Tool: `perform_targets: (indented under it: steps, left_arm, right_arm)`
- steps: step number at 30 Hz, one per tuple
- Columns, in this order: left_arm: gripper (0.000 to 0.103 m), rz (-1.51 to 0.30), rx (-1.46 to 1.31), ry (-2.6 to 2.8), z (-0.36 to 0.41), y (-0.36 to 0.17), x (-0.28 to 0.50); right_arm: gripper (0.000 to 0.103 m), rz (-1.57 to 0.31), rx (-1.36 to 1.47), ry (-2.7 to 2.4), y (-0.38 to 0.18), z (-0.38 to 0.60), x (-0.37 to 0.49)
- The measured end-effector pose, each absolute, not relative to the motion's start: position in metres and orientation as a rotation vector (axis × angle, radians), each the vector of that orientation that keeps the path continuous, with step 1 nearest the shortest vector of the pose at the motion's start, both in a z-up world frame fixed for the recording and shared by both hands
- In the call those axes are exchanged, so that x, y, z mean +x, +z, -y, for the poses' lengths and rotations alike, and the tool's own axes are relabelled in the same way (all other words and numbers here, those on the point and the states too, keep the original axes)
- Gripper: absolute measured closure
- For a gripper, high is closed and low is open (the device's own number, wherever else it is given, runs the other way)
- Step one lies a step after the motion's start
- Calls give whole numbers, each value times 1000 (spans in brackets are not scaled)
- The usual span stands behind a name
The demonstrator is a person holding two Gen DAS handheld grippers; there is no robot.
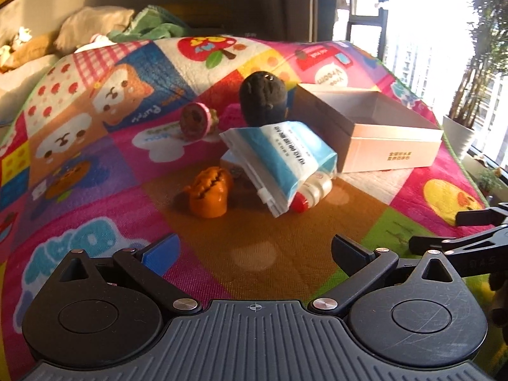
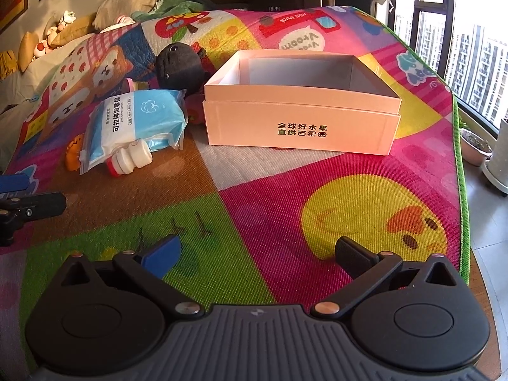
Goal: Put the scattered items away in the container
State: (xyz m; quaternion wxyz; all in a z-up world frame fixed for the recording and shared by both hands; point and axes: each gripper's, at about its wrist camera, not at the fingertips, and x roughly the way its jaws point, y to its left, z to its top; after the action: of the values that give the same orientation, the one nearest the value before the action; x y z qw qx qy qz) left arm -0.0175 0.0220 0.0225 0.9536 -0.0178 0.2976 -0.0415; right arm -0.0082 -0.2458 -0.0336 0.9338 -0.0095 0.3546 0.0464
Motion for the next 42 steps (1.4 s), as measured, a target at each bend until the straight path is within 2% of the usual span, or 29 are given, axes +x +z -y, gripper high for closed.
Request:
perform_targets:
  steps: [4, 9, 11, 13, 14, 16, 19, 22, 25, 28, 35, 39, 42]
  left_arm:
    - [0, -600, -57, -85, -29, 25, -15]
    - [0, -614, -102, 6, -51, 27, -3]
    - [0, -609, -114, 39, -60, 31, 0]
    - [0, -599, -114, 64, -69, 35, 0]
    - [0, -594, -112, 75, -73, 37, -1]
    - [0, -592, -112, 92, -81, 39, -2]
    - [0, -593, -118, 117, -94, 40, -3]
    - [0, -596, -129, 139, -107, 40, -2]
    - [0, -595, -157, 140, -115, 39, 2]
    - [0, -595, -176, 126, -116, 38, 4]
    - [0, -616, -170, 73, -111, 29, 3]
    - [0, -624, -163, 44, -100, 28, 2]
    - [0, -618, -132, 11, -89, 30, 2]
  right_arm:
    - [0, -716, -16, 125, -31, 246, -13]
    - [2, -528, -152, 252, -5, 214, -24]
    - [16, -502, -192, 315, 4, 197, -16]
    - [23, -502, -225, 371, 9, 181, -2]
    - [23, -488, -252, 387, 10, 172, 4]
    - [23, -436, -330, 409, 11, 154, 11]
    - [13, -368, -495, 467, 5, 128, 16]
    - [13, -346, -679, 505, -9, 105, 18]
    - [3, -310, -817, 486, -26, 85, 24]
    - [4, -296, -847, 456, -33, 73, 37]
    - [65, -317, -610, 386, -1, 96, 46]
    - [76, -347, -477, 363, 21, 122, 48]
    - [78, -375, -416, 331, 31, 140, 63]
